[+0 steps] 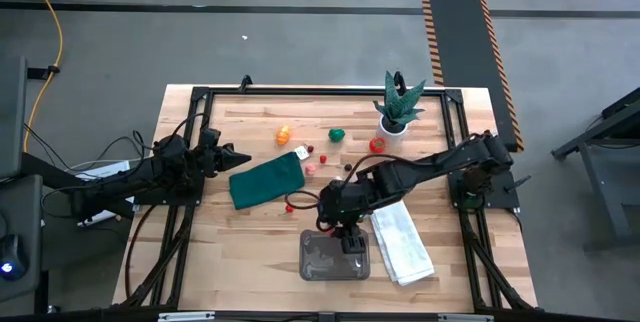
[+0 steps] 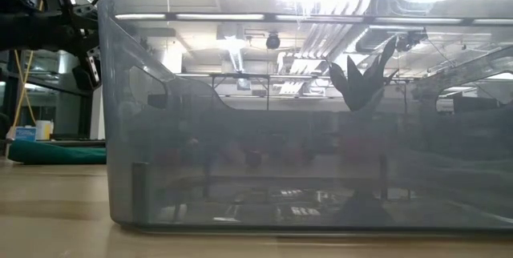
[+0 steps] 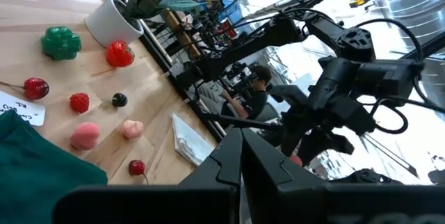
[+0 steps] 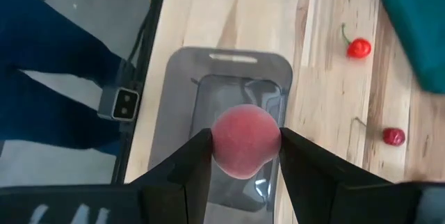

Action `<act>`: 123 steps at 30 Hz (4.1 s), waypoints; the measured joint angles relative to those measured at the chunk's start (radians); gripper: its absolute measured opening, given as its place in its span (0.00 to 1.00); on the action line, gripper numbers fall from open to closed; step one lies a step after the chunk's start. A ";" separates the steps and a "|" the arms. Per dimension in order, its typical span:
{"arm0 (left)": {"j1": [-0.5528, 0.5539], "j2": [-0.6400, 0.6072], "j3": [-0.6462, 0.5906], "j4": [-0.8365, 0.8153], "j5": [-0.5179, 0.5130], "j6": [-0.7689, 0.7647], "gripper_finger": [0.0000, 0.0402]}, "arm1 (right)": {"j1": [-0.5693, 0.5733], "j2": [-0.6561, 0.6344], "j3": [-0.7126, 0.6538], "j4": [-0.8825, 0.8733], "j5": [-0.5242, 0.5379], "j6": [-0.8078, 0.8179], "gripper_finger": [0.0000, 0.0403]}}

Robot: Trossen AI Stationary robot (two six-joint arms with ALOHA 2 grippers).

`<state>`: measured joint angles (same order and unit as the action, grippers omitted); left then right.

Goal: Pick and placing Produce into tupperware
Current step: Put the right pink peach into the black bin, then put the bottom red cherry into the black bin

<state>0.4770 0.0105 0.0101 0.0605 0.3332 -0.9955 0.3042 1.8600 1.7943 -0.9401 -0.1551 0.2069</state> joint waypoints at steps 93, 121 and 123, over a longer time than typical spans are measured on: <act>0.000 0.000 0.000 0.005 0.063 0.030 0.00 | 0.021 0.328 -0.010 0.242 -0.011 -0.145 0.36; 0.000 0.000 0.000 0.005 0.067 0.030 0.00 | 0.016 0.362 -0.010 0.233 -0.047 -0.110 0.48; 0.000 0.000 0.000 0.005 0.067 0.030 0.00 | 0.016 0.362 -0.010 0.232 -0.047 -0.110 0.50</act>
<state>0.4774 0.0107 0.0099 0.0658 0.4004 -0.9657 0.3206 2.2215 1.7844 -0.7082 -0.2024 0.0967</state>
